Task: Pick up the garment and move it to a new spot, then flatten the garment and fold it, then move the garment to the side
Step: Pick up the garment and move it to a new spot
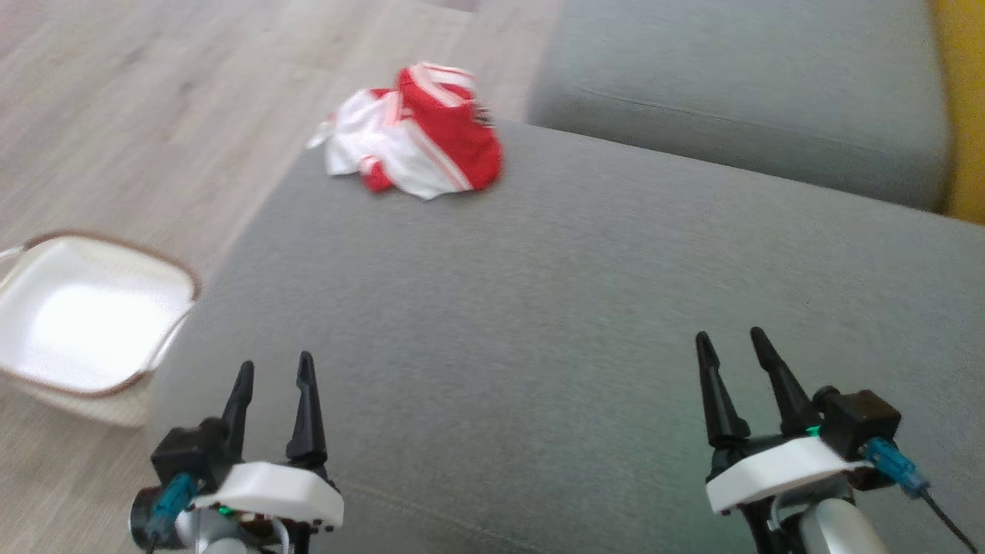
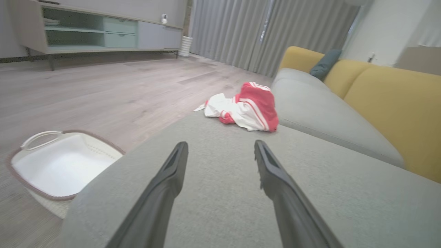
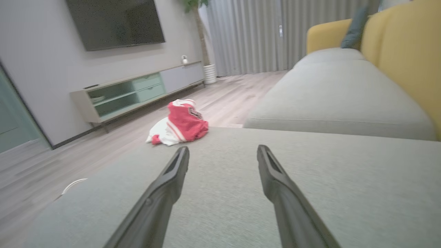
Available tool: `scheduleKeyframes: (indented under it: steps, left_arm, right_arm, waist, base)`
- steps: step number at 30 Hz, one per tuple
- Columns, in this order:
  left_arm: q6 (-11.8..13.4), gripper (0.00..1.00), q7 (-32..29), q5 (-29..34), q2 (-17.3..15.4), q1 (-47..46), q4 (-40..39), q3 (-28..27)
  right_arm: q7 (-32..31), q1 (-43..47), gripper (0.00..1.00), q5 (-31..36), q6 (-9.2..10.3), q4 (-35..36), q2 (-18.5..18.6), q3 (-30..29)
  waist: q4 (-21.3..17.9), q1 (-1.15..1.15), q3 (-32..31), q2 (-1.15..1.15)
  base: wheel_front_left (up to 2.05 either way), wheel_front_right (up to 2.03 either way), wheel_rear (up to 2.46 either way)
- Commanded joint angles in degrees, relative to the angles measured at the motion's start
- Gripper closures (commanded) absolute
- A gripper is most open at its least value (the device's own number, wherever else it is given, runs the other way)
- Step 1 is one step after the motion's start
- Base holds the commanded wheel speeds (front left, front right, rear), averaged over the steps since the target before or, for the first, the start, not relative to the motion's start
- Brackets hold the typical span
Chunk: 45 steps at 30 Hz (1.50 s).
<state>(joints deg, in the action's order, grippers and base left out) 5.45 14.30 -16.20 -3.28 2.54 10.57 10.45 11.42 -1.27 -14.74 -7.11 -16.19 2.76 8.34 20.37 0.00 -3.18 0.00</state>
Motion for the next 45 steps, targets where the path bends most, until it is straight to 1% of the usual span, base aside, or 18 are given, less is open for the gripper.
scheduleKeyframes:
  steps: [1,3,6,17,22,25,30,36,40,45]
  left_arm:
    - [-0.20,0.00,0.70,0.50,-0.42,-1.02,-2.25,-2.00]
    - [-0.23,0.00,0.70,0.41,-0.59,-0.63,-2.42,-2.40]
    - [-0.15,0.00,0.70,0.37,-0.72,-0.17,-2.63,-2.79]
    - [0.96,0.00,0.70,0.06,-0.23,1.50,-5.88,-4.61]
    - [0.76,0.00,0.70,-0.11,-0.14,0.85,-6.22,-5.13]
    - [0.39,0.00,0.70,0.24,-1.03,-1.79,-6.50,-5.95]
    - [0.01,0.00,0.66,1.21,-3.81,-9.07,-7.87,-7.75]
    - [-1.43,0.00,-1.55,3.14,-8.73,-23.34,-6.28,-8.25]
    - [-3.16,0.00,-4.81,3.70,-11.52,-35.06,-1.69,-7.82]
    - [-5.42,0.00,-9.77,3.23,-14.37,-49.73,8.11,-7.69]
  right_arm:
    - [0.71,-1.10,0.00,-0.55,-0.37,2.15,0.12,1.60]
    - [0.74,-1.17,0.00,-0.73,-0.37,2.05,0.12,1.99]
    - [0.70,-1.35,0.00,-0.81,-0.37,1.92,0.12,2.39]
    - [-0.21,-4.14,0.00,0.26,-0.37,1.80,0.12,4.76]
    - [-0.63,-4.56,0.00,1.21,-0.37,2.69,0.12,3.85]
    - [-1.27,-4.77,0.00,2.74,-0.37,4.20,0.12,1.90]
    - [-3.58,-7.35,0.00,6.19,-0.37,8.16,0.12,-0.21]
    - [-6.06,-11.13,0.00,9.44,-0.37,13.00,0.11,-2.37]
    - [-7.22,-13.12,0.00,11.23,-0.37,15.39,0.11,-3.23]
    - [-8.14,-15.55,0.00,12.69,-0.37,18.51,0.11,-3.73]
  waist:
    - [4.97,0.00,-0.25,0.00]
    - [6.62,0.00,-0.20,0.00]
    - [7.73,0.00,0.02,0.00]
    - [9.40,0.00,2.39,0.00]
    - [9.78,0.00,3.78,0.00]
    - [9.46,0.00,5.87,0.00]
    - [5.50,0.00,12.22,0.00]
    - [0.53,0.00,20.50,0.00]
    - [-2.51,0.00,25.60,0.00]
    - [-6.10,0.00,31.23,0.00]
  base:
    - [0.00,0.00,0.00]
    - [0.00,0.00,0.00]
    - [0.00,0.00,0.00]
    - [0.00,0.00,0.00]
    - [0.00,0.00,0.00]
    - [0.00,0.00,0.00]
    - [0.00,0.00,0.00]
    - [0.00,0.00,0.00]
    - [0.00,0.00,0.00]
    - [0.00,0.00,0.00]
